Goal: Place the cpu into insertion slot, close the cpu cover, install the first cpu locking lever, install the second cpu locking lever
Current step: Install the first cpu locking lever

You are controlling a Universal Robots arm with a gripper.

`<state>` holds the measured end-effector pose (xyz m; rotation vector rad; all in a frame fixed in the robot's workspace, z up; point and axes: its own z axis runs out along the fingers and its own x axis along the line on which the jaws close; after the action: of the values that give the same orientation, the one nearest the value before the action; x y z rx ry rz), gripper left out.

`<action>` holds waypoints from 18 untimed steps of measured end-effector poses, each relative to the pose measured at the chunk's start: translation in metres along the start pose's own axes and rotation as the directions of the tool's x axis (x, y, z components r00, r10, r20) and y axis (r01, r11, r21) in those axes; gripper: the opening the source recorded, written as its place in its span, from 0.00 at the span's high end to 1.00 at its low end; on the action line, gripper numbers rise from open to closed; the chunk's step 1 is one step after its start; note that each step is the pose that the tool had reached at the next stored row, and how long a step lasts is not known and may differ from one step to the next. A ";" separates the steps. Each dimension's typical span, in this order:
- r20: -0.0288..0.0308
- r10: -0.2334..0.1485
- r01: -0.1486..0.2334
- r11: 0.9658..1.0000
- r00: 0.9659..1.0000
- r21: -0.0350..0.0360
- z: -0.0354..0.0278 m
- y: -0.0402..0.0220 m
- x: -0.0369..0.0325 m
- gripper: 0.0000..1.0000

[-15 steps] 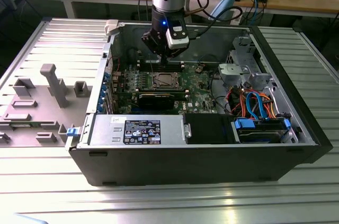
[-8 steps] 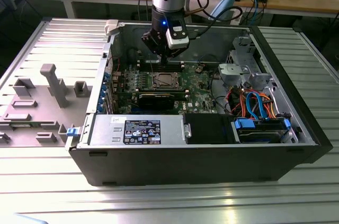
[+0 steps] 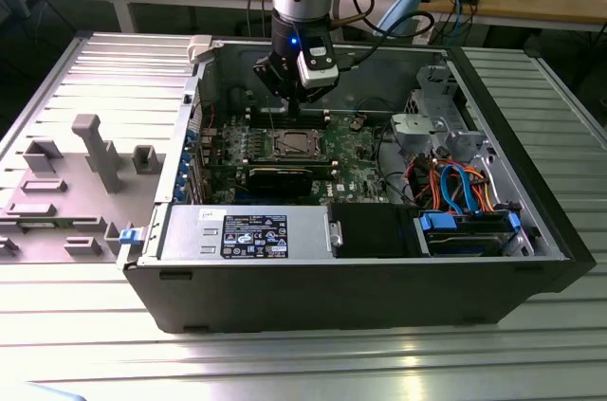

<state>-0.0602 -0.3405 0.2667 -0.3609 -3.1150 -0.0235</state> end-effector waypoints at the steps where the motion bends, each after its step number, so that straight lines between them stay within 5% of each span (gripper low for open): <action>1: 0.000 -0.012 0.012 1.000 1.000 0.000 0.0000 0.0000 0.0001 0.89; 4: -0.001 -0.064 0.064 0.998 0.998 0.000 0.0004 -0.0004 0.0019 0.89; 8: -0.001 -0.065 0.065 0.998 0.998 0.000 0.0004 -0.0028 0.0123 0.89; 14: -0.001 -0.069 0.069 0.998 0.998 0.000 0.0004 -0.0037 0.0159 0.89; 18: 0.002 -0.120 0.120 0.993 0.993 0.000 0.0006 -0.0038 0.0161 0.89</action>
<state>-0.0768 -0.3405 0.2662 -0.1727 -3.1342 -0.0234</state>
